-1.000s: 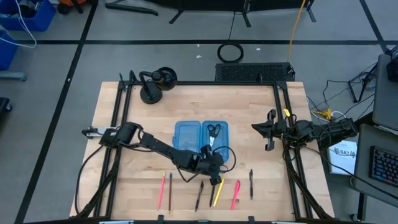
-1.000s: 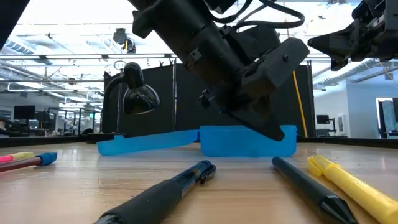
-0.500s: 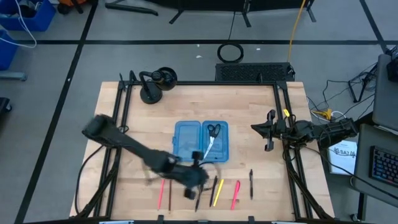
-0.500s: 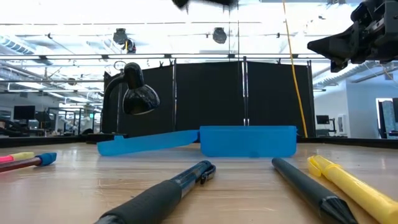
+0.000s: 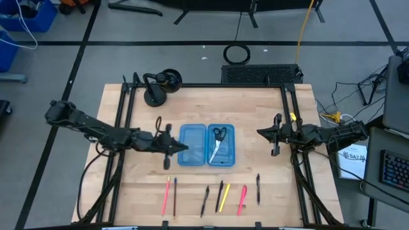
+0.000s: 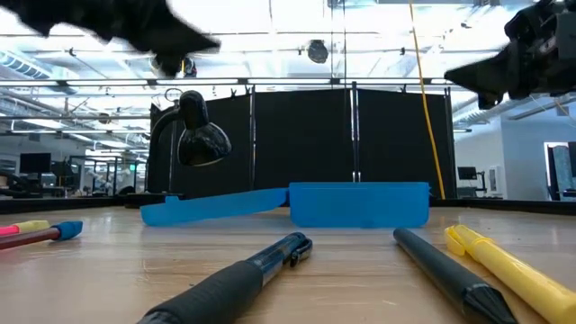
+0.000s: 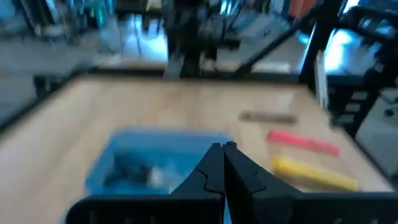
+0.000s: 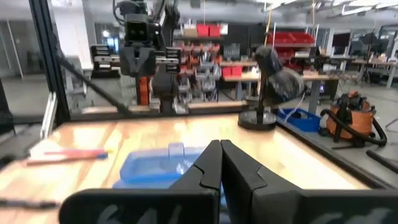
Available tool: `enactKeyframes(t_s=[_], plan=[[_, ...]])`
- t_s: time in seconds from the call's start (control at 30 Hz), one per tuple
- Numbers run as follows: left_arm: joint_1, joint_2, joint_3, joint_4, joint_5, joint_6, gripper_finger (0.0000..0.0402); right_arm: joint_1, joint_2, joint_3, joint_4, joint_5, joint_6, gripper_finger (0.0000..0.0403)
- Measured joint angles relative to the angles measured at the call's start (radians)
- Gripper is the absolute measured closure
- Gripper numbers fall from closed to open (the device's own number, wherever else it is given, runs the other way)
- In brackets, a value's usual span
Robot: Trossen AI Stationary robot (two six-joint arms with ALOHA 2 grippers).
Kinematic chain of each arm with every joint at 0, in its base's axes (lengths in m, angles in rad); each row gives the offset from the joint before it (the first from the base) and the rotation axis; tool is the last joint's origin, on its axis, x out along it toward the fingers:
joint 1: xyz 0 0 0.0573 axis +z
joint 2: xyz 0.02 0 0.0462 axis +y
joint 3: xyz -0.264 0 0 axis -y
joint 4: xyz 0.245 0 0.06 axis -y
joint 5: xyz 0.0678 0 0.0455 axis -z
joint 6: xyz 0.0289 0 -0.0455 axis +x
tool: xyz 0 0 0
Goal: Pick & place school supplies into a supply box
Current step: Put the right black pen into the blue supply box
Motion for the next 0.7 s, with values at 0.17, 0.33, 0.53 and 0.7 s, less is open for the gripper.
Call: enactKeyframes(t_s=[0.17,0.33,0.53,0.7], plan=[[-0.026,-0.086,-0.169,0.034,-0.036,0.023,0.0401,0.000,0.018,0.000,-0.011,-0.001,0.000,0.0403],[-0.032,-0.152,-0.282,0.082,-0.031,0.050,0.0400,0.000,0.036,0.000,-0.006,0.000,0.000,0.0403],[-0.002,-0.181,-0.326,0.194,-0.105,0.183,0.0400,0.000,0.065,0.000,-0.002,0.001,0.000,0.0403],[0.037,-0.180,-0.326,0.195,-0.169,0.296,0.0399,0.000,0.077,0.000,0.003,0.001,0.036,0.0403]])
